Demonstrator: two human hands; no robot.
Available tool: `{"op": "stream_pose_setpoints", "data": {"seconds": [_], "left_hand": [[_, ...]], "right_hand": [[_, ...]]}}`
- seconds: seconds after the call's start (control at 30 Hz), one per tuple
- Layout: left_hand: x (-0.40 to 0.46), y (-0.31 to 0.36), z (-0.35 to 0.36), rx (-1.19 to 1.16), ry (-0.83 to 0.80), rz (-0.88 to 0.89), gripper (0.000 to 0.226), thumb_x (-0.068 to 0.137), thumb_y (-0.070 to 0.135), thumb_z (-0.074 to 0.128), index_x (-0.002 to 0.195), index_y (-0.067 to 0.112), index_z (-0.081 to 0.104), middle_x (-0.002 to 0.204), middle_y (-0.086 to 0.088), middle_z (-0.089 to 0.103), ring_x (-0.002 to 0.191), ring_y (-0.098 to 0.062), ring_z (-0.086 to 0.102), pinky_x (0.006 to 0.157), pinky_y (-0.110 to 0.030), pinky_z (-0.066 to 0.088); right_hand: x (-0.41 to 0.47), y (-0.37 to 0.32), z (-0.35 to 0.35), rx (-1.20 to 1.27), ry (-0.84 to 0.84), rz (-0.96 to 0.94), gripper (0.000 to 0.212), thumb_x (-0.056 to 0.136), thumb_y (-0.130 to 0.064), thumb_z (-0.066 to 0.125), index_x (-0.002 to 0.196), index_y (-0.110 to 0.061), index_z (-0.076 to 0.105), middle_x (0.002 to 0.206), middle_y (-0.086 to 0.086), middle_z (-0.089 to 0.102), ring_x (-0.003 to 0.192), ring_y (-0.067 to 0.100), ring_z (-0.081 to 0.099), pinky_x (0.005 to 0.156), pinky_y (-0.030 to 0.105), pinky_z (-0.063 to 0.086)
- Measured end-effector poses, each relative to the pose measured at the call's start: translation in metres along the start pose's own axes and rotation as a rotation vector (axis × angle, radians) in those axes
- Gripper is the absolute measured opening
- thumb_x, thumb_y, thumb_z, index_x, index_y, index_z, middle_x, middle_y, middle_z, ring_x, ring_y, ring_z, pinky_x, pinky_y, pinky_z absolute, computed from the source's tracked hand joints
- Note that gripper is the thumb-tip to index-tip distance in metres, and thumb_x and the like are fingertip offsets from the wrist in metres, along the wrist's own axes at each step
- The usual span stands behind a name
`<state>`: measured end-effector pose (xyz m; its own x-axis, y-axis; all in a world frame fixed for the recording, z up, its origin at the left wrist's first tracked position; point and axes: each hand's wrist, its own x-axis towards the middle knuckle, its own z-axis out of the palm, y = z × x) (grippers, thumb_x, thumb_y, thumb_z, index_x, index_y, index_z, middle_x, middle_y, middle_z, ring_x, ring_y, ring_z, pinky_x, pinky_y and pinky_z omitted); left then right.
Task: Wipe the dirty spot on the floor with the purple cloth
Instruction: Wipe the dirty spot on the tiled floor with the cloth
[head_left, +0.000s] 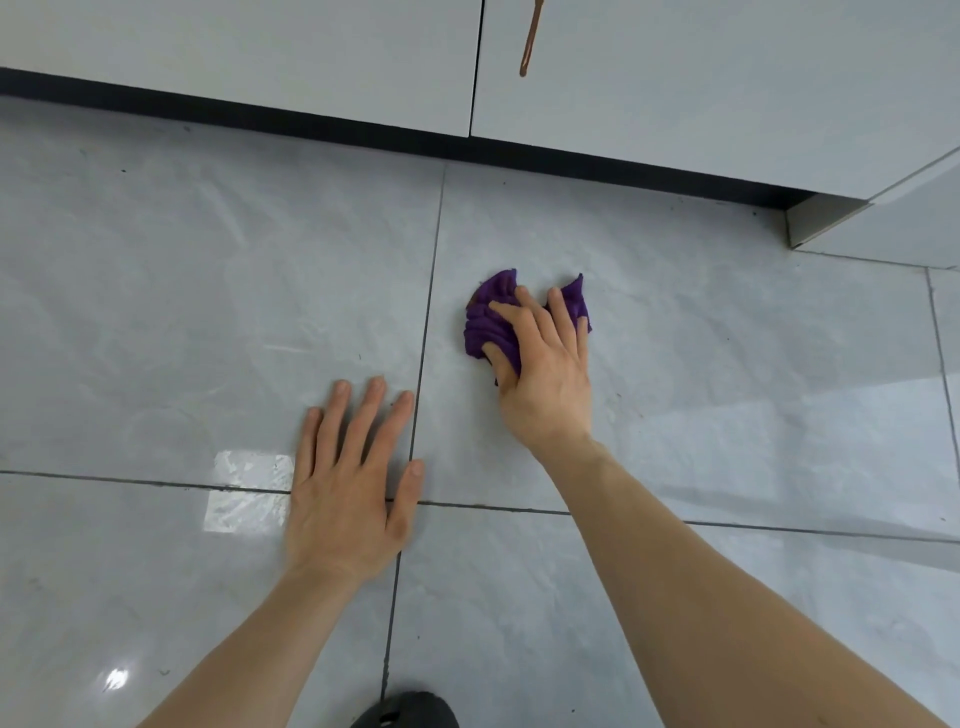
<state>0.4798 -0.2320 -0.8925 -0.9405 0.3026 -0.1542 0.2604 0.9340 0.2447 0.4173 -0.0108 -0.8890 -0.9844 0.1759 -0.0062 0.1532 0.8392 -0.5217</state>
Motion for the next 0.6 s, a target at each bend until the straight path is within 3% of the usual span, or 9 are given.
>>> {"op": "stream_pose_setpoints", "data": {"seconds": [0.3, 0.6], "left_hand": [[0.0, 0.0, 0.0, -0.007, 0.013, 0.0, 0.065, 0.101, 0.051, 0.028, 0.161, 0.027, 0.028, 0.172, -0.001, 0.022, 0.162, -0.028, 0.008, 0.129, -0.055, 0.014], [-0.001, -0.001, 0.001, -0.032, 0.021, 0.011, 0.066, 0.1, 0.049, 0.032, 0.162, 0.029, 0.025, 0.173, 0.0, 0.019, 0.162, -0.027, 0.006, 0.13, -0.053, 0.011]], "right_hand": [[-0.04, -0.006, 0.003, 0.051, -0.098, -0.244, 0.037, 0.101, -0.025, 0.063, 0.137, -0.02, 0.058, 0.151, 0.003, 0.052, 0.153, 0.025, 0.03, 0.124, 0.054, 0.024], [-0.144, 0.008, -0.004, -0.064, -0.11, -0.251, 0.054, 0.092, -0.017, 0.073, 0.143, -0.024, 0.055, 0.153, 0.006, 0.051, 0.153, 0.024, 0.032, 0.12, 0.051, 0.034]]}}
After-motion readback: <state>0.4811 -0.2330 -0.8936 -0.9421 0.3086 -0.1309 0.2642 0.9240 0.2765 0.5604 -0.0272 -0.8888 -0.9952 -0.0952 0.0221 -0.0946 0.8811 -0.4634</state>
